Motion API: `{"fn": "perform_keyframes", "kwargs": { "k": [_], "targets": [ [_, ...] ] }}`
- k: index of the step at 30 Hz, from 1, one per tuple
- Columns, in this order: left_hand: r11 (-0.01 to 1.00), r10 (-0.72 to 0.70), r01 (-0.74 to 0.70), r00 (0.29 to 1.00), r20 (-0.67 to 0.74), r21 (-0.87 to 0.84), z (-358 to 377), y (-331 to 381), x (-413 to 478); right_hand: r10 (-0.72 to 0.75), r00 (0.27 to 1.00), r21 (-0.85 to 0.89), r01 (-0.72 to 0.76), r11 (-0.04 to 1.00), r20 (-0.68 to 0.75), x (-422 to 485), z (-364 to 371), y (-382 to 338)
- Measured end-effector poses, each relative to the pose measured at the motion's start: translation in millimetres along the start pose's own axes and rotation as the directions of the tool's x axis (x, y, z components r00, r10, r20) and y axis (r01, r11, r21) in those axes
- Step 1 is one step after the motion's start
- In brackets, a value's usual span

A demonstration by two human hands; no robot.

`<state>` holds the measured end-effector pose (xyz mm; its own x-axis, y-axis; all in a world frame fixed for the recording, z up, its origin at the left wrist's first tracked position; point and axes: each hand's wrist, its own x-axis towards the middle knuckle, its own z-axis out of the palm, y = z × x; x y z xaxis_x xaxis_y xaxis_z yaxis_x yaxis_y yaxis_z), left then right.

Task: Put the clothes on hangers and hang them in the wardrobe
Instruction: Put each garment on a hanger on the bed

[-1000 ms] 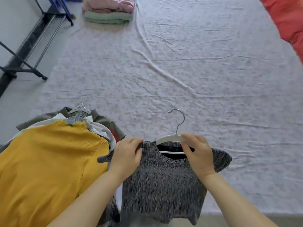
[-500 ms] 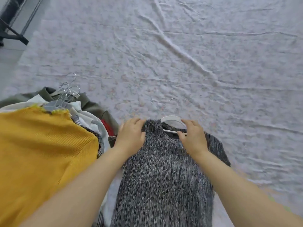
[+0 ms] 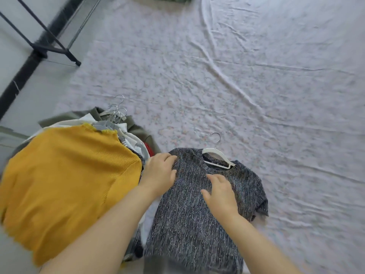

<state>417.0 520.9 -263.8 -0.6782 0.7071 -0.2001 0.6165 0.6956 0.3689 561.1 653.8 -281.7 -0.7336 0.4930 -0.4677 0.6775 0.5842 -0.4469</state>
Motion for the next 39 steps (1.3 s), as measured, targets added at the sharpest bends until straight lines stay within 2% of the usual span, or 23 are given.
{"fn": "perform_keyframes", "kwargs": {
  "k": [7, 17, 23, 32, 39],
  "targets": [
    [0.994, -0.081, 0.086, 0.995, -0.065, 0.068, -56, -14, -68, -0.106, 0.993, -0.030, 0.108, 0.994, 0.055, -35, -15, -52],
    [0.959, -0.244, 0.253, 0.966, -0.084, 0.126, -112, -108, -130, -0.199, 0.979, -0.106, 0.204, 0.973, 0.050, -45, 10, -133],
    [0.976, -0.188, 0.191, 0.981, -0.041, 0.107, -131, -186, -121, -0.158, 0.987, -0.153, 0.161, 0.975, 0.031, -25, 51, -201],
    [0.989, -0.115, 0.109, 0.992, 0.058, 0.101, -141, -315, -80, -0.103, 0.995, -0.115, 0.103, 0.988, 0.011, 41, 126, -298],
    [0.989, -0.122, 0.120, 0.992, 0.016, 0.088, -105, -377, -41, -0.111, 0.993, -0.129, 0.104, 0.986, -0.048, 139, 170, -327]
  ]
}}
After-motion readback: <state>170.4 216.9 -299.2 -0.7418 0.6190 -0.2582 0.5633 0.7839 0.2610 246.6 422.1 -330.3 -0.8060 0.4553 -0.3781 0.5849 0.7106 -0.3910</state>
